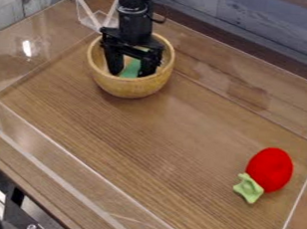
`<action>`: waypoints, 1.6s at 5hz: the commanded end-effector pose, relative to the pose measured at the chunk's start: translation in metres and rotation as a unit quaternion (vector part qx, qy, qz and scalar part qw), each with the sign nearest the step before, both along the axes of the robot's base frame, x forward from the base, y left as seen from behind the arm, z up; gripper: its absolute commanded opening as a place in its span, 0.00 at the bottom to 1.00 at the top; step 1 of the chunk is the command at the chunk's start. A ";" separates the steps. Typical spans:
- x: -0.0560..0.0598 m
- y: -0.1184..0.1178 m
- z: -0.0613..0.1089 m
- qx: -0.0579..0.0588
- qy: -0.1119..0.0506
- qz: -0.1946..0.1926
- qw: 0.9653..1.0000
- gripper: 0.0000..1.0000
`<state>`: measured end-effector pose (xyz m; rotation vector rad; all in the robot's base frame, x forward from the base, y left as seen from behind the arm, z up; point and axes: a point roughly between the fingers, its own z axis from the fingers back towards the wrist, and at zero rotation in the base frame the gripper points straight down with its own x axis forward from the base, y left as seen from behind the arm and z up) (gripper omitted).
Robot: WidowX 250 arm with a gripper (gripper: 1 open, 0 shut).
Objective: Remove the green block from the brown bowl and put it on the table
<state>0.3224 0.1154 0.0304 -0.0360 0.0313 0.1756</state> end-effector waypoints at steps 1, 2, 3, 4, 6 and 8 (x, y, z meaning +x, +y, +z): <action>0.010 0.008 0.017 0.005 -0.030 0.010 0.999 1.00; 0.012 0.009 0.015 0.002 -0.030 0.013 0.999 1.00; 0.013 0.009 0.017 -0.002 -0.031 0.016 0.999 1.00; 0.014 0.009 0.016 -0.005 -0.030 0.019 0.999 1.00; 0.016 0.008 0.007 -0.003 -0.027 0.020 0.999 0.00; 0.016 0.007 0.011 -0.005 -0.027 0.023 0.999 0.00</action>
